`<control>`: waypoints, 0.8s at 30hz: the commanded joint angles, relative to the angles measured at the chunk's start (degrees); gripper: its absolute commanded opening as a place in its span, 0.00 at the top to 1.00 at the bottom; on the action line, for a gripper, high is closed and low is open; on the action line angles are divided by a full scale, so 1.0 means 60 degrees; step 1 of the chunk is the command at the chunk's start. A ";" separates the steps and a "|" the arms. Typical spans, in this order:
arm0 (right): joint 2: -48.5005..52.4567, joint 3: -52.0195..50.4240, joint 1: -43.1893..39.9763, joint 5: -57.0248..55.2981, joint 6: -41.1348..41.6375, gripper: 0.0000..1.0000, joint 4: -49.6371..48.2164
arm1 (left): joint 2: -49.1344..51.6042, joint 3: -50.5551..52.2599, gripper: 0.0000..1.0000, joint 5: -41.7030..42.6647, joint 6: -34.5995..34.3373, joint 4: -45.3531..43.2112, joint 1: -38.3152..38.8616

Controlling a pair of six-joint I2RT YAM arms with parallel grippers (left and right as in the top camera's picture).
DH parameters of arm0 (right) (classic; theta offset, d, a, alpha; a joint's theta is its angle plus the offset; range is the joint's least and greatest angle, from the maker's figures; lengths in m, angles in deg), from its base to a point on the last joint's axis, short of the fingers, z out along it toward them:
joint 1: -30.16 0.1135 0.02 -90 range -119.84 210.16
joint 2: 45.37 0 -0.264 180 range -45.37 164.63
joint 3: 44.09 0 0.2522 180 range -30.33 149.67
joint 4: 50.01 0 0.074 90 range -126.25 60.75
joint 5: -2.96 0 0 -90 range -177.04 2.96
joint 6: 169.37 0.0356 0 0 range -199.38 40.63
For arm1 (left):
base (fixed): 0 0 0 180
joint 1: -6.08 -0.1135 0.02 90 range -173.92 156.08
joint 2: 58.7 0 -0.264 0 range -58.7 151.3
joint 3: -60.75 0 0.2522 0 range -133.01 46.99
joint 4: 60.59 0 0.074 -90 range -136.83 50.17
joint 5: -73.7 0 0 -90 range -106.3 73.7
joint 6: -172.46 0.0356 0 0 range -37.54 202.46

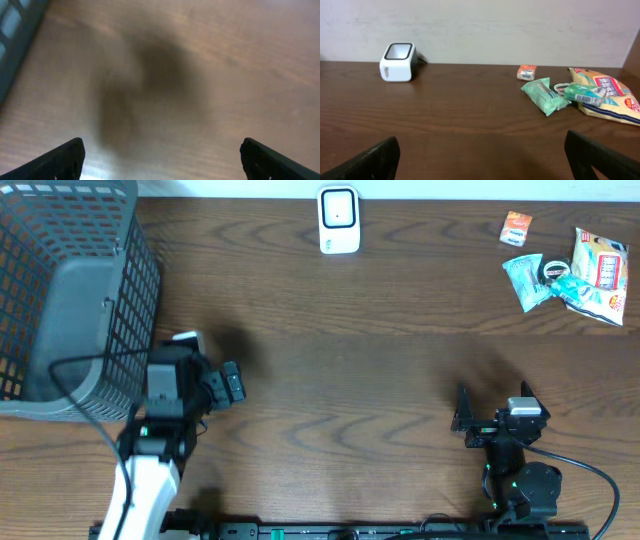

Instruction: Scan the item barcode

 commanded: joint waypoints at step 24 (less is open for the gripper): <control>-0.0066 -0.0033 0.0029 -0.0011 -0.0117 0.01 0.0018 | -0.6328 0.3319 0.02 -0.0302 0.0510 -0.2353 -0.0026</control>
